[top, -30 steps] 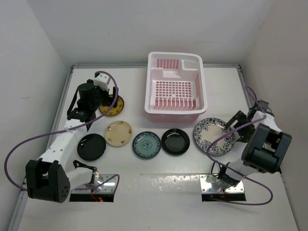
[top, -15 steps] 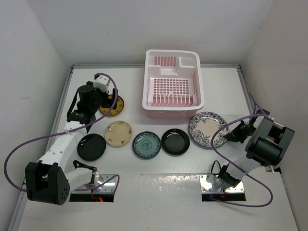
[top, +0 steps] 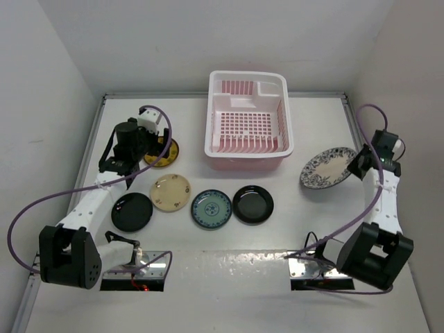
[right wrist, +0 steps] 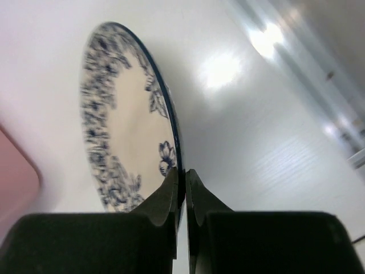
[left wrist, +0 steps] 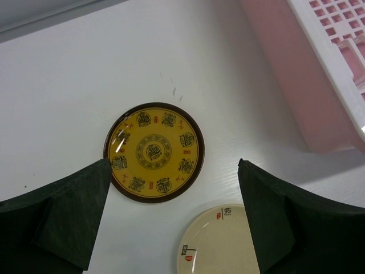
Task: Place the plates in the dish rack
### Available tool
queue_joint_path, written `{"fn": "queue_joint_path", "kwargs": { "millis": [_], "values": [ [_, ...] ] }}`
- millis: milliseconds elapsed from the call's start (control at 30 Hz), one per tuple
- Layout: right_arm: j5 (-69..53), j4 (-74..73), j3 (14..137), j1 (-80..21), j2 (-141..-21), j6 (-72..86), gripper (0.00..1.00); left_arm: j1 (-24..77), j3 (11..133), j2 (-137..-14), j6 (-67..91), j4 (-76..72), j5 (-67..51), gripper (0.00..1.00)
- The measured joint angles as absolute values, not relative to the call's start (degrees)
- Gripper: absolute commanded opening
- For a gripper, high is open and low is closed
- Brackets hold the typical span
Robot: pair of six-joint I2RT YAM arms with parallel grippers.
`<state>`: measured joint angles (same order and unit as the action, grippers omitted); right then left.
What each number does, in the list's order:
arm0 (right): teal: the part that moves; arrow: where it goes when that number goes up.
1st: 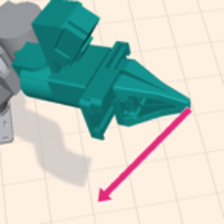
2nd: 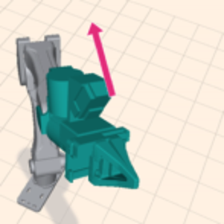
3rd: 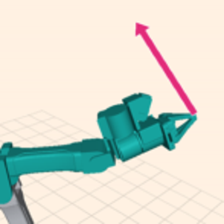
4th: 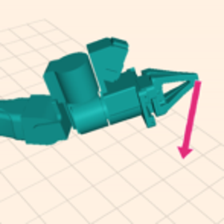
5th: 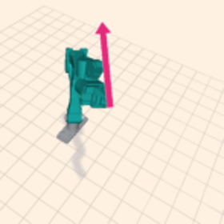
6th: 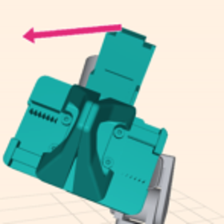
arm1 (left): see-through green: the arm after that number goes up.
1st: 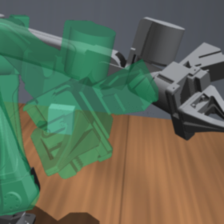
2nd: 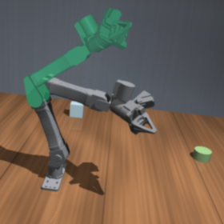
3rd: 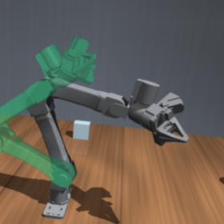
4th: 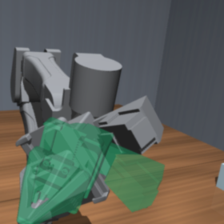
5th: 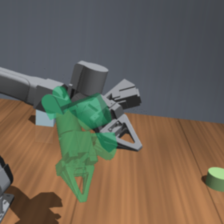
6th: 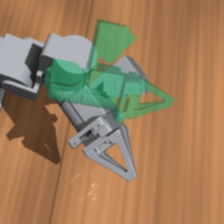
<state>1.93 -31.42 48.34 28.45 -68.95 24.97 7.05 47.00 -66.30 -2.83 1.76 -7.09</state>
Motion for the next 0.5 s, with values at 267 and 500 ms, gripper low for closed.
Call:
{"fn": "queue_joint_path", "kwargs": {
  "millis": [267, 500],
  "values": [
    [22.3, -34.1, 58.9, 14.9, -67.4, 21.9, 0.00, 7.0, 47.1, -69.0, -3.7, -2.0, -7.5, 0.73],
    [33.7, -35.7, 69.2, 4.0, -71.6, 15.7, 0.00, 7.0, 49.3, -75.0, -4.0, -4.3, -7.6, 0.55]
  ]
}}
